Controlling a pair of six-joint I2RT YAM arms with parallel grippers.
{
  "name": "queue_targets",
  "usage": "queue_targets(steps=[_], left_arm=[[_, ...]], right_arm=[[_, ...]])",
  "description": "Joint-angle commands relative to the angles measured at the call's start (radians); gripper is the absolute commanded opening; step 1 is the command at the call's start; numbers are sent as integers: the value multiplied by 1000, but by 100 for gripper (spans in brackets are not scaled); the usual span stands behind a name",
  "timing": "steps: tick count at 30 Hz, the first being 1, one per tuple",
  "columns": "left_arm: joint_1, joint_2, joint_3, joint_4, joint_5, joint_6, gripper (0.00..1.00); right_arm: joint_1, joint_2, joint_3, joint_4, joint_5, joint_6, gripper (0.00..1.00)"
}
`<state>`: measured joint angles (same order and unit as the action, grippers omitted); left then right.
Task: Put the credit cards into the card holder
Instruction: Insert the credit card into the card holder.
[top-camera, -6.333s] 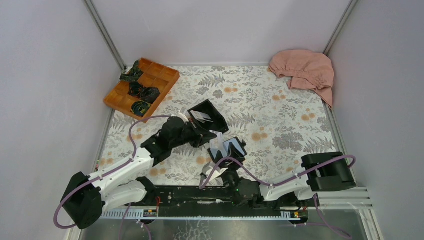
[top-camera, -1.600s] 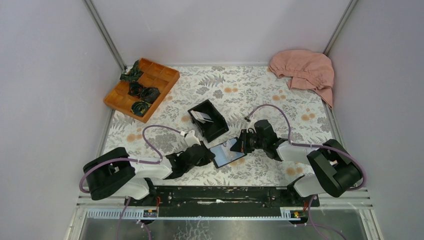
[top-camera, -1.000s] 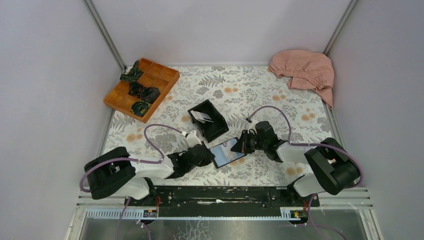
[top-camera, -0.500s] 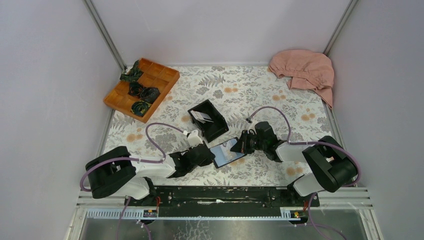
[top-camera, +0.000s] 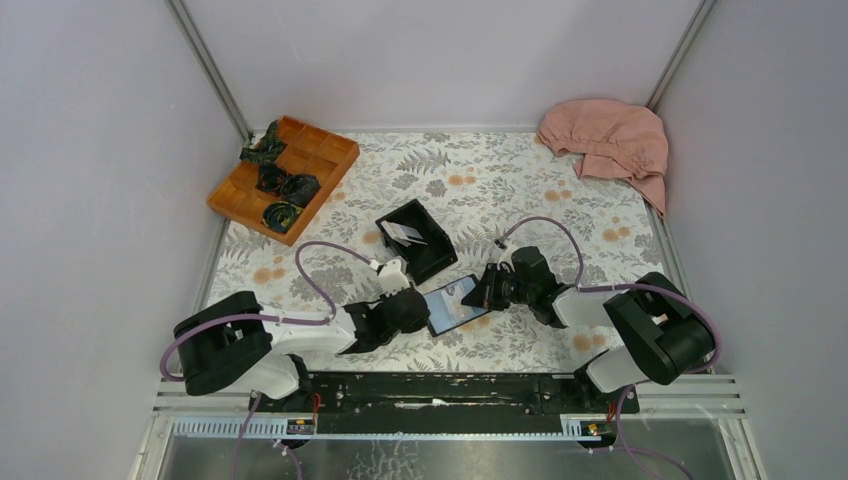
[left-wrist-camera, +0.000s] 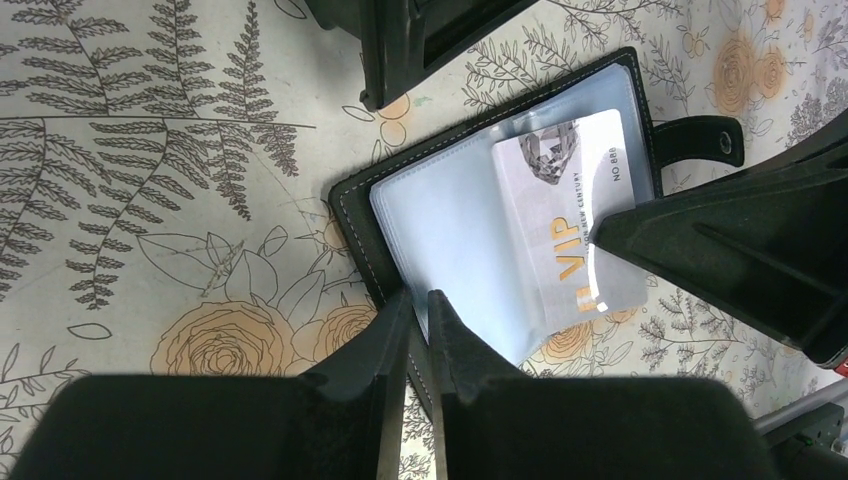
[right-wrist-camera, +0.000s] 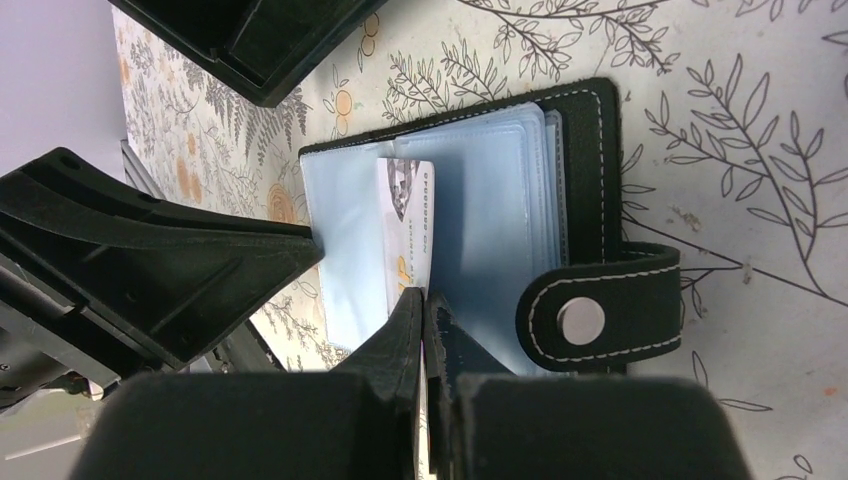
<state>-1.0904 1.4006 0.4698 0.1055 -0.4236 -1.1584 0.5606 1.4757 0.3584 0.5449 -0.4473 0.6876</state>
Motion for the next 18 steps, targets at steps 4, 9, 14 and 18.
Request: queue_targets(steps=[4, 9, 14, 18], left_arm=[[-14, 21, 19, -137, -55, 0, 17], [-17, 31, 29, -168, -74, -3, 17], [-17, 54, 46, -186, -82, 0, 17], [-17, 68, 60, -215, -95, 0, 17]], right_arm=[[3, 3, -43, -59, -23, 17, 0], [2, 14, -43, -50, -53, 22, 0], [2, 37, -47, -42, -72, 17, 0], [2, 53, -53, -39, -80, 9, 0]])
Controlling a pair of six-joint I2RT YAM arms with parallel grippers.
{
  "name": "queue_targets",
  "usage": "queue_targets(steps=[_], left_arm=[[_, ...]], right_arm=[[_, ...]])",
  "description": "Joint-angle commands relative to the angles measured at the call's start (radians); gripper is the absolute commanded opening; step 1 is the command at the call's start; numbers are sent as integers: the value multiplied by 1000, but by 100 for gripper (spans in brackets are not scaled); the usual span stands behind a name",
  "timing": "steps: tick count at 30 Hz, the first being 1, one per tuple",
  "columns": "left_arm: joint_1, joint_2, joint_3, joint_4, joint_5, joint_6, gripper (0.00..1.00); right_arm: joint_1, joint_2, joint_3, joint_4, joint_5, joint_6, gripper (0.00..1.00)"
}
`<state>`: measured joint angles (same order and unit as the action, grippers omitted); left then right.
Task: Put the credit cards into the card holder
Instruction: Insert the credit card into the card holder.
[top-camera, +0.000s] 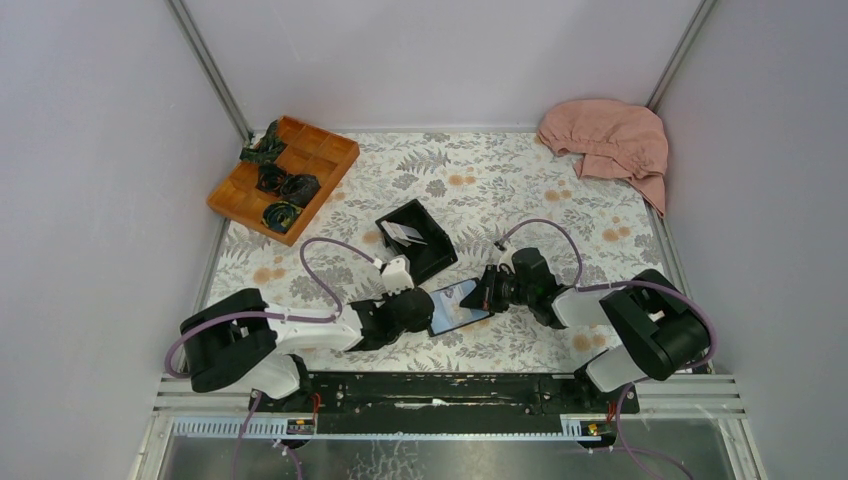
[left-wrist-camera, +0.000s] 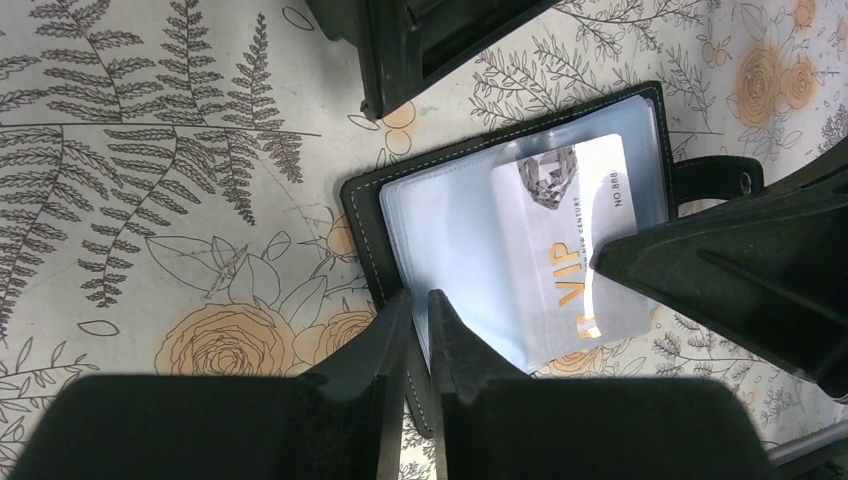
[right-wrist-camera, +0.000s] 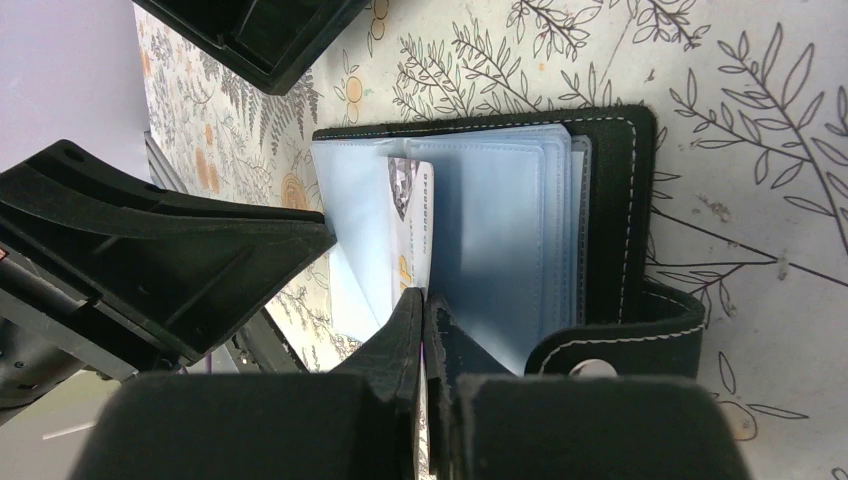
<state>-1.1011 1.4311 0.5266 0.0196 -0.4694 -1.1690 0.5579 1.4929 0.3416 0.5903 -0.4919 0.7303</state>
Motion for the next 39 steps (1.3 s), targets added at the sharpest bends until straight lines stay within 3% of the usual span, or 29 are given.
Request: queue_targets(steps=[1, 10, 16, 21, 24, 30, 39], left_arm=[[-7, 39, 6, -137, -53, 11, 17], [-7, 38, 6, -167, -50, 4, 17], [-9, 55, 10, -161, -40, 1, 16], [-11, 42, 4, -162, -41, 2, 16], [-10, 34, -4, -163, -43, -2, 15], [-11, 37, -7, -159, -41, -5, 15], [-14, 38, 0, -156, -42, -5, 14]], right_arm=[[5, 40, -39, -80, -37, -34, 0], [12, 64, -21, -65, -25, -25, 0], [88, 75, 2, -106, 67, -39, 1], [179, 55, 61, -244, 219, -89, 40], [203, 15, 92, -341, 296, -113, 54], [218, -69, 131, -466, 386, -144, 59], [268, -65, 168, -500, 406, -154, 55]])
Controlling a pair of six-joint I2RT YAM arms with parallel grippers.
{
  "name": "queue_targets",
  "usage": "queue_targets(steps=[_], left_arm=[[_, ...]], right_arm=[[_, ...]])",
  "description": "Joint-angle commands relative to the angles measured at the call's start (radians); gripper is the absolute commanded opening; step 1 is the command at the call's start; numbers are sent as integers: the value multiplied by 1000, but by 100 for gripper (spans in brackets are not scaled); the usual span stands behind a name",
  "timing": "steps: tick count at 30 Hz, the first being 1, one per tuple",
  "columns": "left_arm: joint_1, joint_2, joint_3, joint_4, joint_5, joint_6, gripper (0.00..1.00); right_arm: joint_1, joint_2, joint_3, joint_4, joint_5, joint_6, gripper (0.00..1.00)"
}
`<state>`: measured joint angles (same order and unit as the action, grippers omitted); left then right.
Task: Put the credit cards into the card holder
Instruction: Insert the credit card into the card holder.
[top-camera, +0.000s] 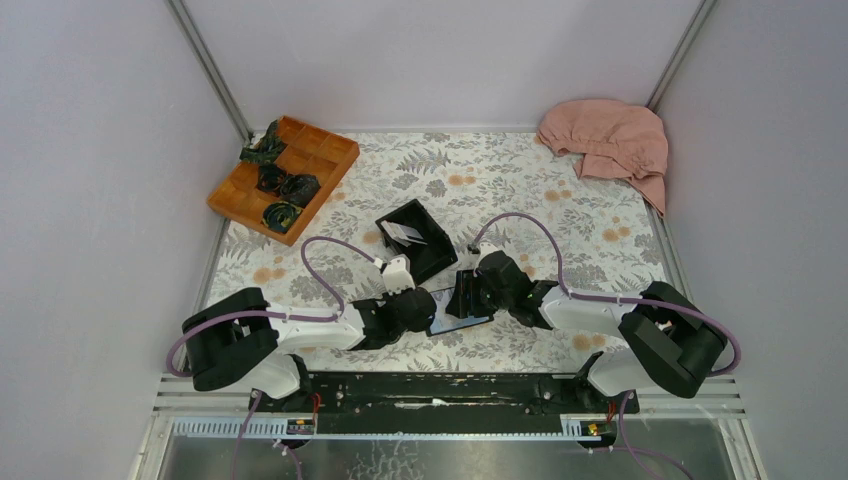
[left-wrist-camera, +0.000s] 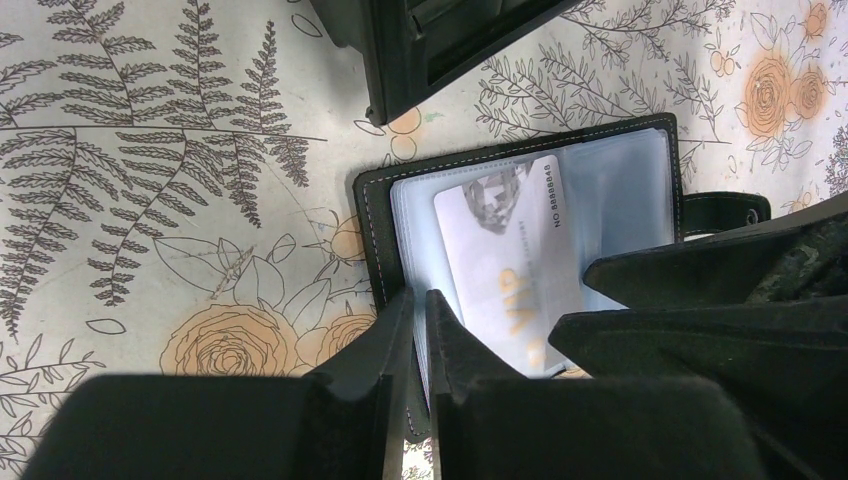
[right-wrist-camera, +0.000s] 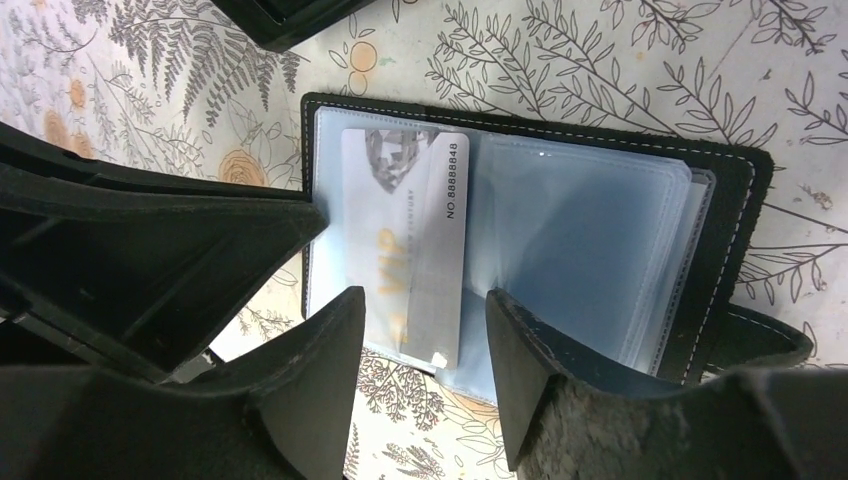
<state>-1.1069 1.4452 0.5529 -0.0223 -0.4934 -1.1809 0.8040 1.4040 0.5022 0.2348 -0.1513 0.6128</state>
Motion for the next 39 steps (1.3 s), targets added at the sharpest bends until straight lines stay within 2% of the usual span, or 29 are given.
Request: queue_targets(steps=[1, 6, 14, 23, 27, 33, 39], left_arm=[[-9, 25, -26, -113, -18, 6, 14], [-9, 28, -37, -91, -13, 3, 14], [-10, 37, -36, -77, -10, 6, 14], [-9, 33, -31, -74, -12, 10, 13], [-9, 19, -27, -90, -19, 8, 14], [-9, -90, -21, -166, -70, -6, 31], [-9, -204, -36, -247, -126, -34, 40]], right_arm=[[27, 31, 11, -137, 61, -34, 54], [43, 57, 18, -97, 35, -15, 49], [94, 76, 45, -80, 31, 3, 48], [145, 95, 71, -79, 43, 16, 47], [153, 75, 70, -103, 75, 11, 50], [157, 38, 79, -168, 162, -12, 55], [156, 16, 75, -168, 192, -18, 58]])
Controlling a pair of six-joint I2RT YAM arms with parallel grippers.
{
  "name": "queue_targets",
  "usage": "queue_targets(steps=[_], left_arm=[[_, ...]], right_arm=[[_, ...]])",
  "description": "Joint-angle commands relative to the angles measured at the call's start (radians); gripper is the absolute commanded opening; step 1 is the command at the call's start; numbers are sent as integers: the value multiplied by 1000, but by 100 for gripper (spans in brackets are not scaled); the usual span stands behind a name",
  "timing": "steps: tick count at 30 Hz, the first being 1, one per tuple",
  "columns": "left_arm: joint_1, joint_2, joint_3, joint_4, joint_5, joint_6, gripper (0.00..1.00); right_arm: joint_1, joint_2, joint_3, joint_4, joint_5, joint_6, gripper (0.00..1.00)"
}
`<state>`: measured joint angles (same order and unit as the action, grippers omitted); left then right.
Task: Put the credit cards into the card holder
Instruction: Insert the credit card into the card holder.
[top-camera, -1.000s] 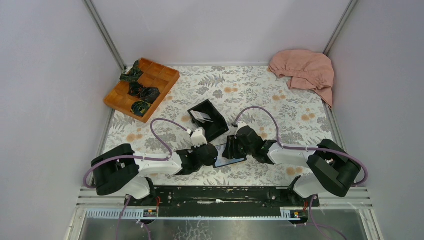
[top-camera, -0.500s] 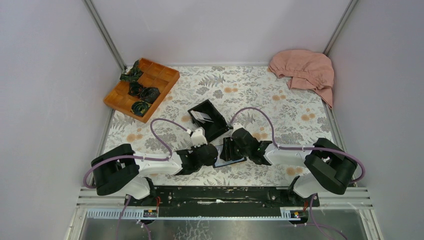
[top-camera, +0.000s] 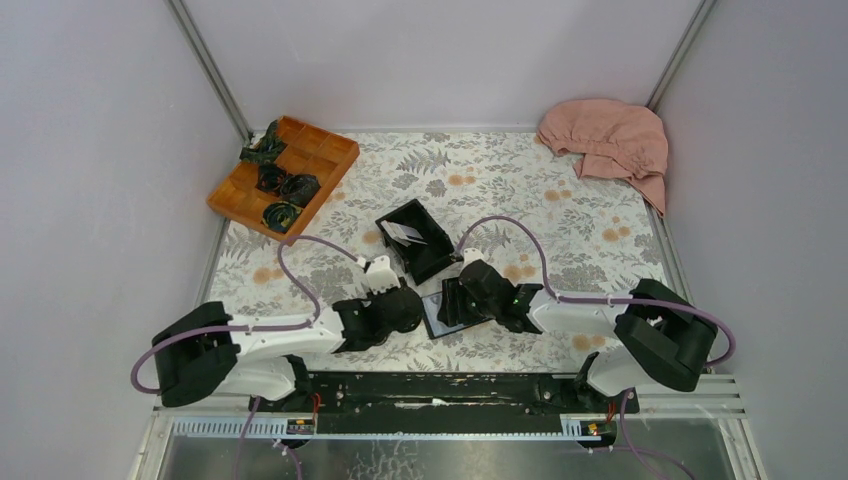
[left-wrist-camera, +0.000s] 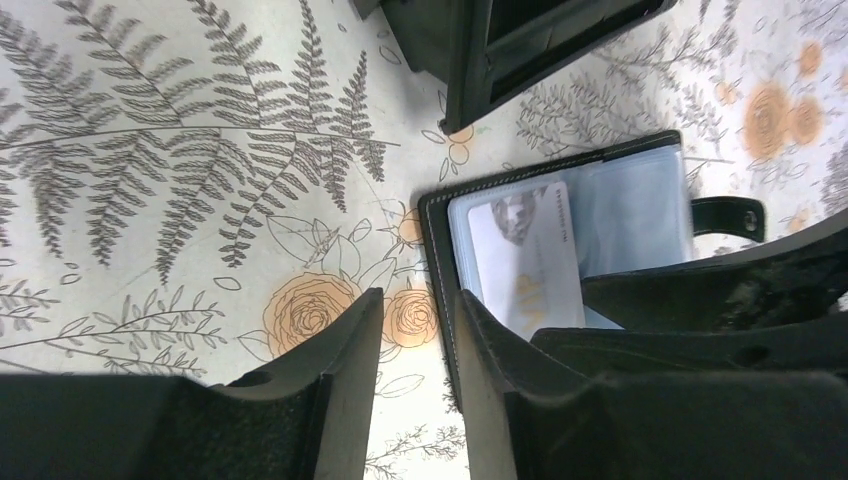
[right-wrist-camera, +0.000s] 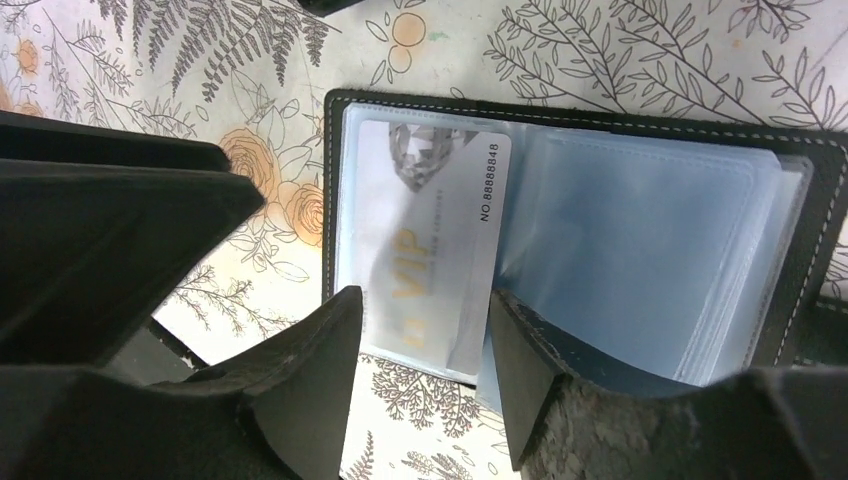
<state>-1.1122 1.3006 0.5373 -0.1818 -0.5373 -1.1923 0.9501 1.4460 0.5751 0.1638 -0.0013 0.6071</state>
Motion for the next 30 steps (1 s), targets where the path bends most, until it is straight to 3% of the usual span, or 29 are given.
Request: queue_targets(steps=[1, 6, 12, 20, 30], left_arm=[[-4, -72, -31, -87, -84, -31, 41], [-4, -48, -71, -52, -62, -56, 39], [-21, 8, -85, -4, -30, -72, 29], [-55, 39, -79, 22, -12, -87, 24], [-100, 136, -55, 47, 5, -94, 17]], right_arm=[[11, -37, 0, -93, 48, -13, 58], [10, -107, -3, -88, 65, -32, 60], [9, -188, 21, -126, 95, -67, 61], [9, -245, 24, -321, 329, -30, 69], [-36, -225, -63, -274, 388, 5, 78]])
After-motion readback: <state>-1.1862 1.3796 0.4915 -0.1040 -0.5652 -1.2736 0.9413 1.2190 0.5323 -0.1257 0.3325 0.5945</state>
